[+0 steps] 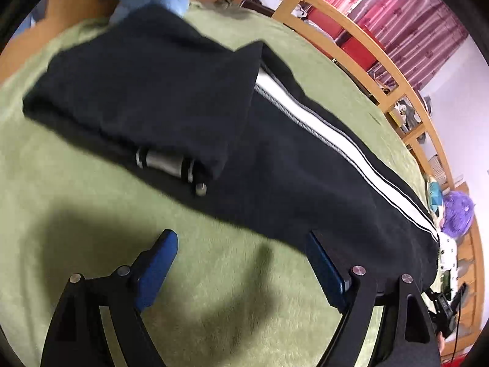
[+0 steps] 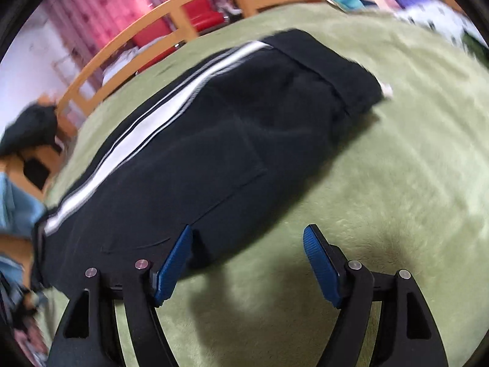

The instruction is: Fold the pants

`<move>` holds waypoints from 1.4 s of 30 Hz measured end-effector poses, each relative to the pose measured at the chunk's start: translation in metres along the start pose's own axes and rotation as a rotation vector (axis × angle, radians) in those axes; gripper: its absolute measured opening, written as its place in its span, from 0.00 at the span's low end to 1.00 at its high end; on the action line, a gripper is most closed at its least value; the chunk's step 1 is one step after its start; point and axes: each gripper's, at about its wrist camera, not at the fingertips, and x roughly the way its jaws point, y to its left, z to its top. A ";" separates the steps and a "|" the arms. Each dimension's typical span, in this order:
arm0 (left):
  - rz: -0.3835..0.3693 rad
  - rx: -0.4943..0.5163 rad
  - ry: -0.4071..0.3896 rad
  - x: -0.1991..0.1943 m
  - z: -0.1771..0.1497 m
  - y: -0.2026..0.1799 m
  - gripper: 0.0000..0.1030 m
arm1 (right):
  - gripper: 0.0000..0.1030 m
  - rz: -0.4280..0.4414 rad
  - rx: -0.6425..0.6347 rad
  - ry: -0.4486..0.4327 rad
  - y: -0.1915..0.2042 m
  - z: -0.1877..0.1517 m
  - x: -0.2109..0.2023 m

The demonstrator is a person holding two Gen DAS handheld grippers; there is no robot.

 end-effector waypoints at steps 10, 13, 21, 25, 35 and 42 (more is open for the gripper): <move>0.025 -0.121 -0.116 0.040 0.028 -0.011 0.81 | 0.84 0.061 0.148 -0.092 0.005 0.028 0.038; 0.036 -0.175 -0.130 0.049 0.041 -0.014 0.80 | 0.74 0.045 0.188 -0.135 0.009 0.034 0.046; 0.077 -0.117 -0.137 0.037 0.054 -0.020 0.16 | 0.15 0.054 0.226 -0.204 0.009 0.037 0.031; 0.073 -0.092 -0.146 0.006 0.038 -0.026 0.15 | 0.13 0.051 0.185 -0.228 0.011 0.031 0.002; -0.012 0.029 -0.053 -0.087 -0.098 -0.046 0.14 | 0.13 0.008 0.151 -0.213 -0.064 -0.035 -0.136; -0.048 0.062 0.037 -0.115 -0.191 -0.057 0.16 | 0.17 -0.101 0.151 -0.157 -0.158 -0.094 -0.217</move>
